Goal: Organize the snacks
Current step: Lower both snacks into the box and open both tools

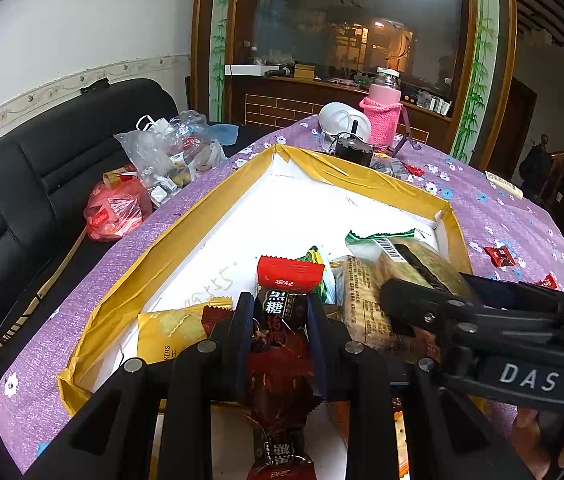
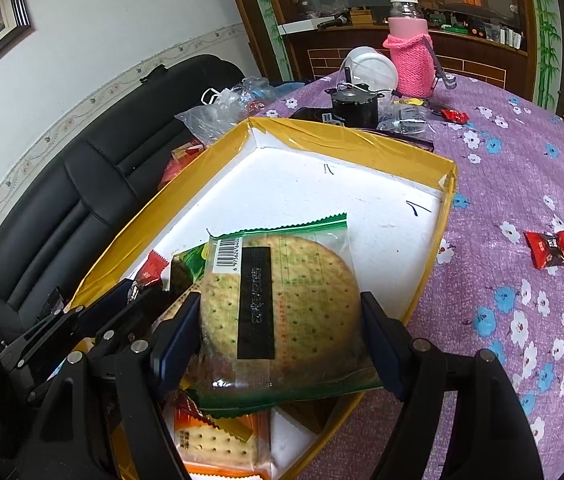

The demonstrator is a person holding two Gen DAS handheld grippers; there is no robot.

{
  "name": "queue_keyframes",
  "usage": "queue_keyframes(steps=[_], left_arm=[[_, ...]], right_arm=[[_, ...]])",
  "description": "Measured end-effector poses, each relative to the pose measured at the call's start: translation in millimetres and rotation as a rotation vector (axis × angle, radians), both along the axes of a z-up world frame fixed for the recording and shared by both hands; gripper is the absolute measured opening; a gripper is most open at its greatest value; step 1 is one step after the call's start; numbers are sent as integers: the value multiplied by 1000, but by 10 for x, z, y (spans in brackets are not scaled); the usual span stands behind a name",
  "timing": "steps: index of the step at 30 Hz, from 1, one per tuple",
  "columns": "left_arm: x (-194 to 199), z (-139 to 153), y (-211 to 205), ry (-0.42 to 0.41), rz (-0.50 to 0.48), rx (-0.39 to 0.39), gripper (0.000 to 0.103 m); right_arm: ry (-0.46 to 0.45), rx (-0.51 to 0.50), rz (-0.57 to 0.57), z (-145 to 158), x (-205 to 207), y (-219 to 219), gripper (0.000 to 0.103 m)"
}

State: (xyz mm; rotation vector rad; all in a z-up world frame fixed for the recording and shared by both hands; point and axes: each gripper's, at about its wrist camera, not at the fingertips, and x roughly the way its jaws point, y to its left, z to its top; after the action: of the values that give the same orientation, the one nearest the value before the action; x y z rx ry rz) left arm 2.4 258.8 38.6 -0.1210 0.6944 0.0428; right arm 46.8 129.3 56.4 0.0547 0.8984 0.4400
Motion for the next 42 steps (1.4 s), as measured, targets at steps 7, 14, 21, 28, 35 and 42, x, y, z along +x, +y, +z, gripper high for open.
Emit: queue_keyframes(steps=[7,14,21,28,35,42], left_arm=[[1,1,3,0,0,-1,27],[-6,-3,27,0,4,-2,27],[-7,-1,29,0,4,-2,27],[-8,-15,84,11,21,-14,35],[-33,-4,71,8,31,-7,51],[-51,22,59,3,33,3,60]], right_arm=[[21,11,-3,-38,122,45,76],[35,0,1,-56,213,129,76],[35,22,10,-58,195,94,77],[48,54,-5,-46,165,25,77],[48,68,-3,-15,136,2,77],[50,82,-1,13,81,-26,77]])
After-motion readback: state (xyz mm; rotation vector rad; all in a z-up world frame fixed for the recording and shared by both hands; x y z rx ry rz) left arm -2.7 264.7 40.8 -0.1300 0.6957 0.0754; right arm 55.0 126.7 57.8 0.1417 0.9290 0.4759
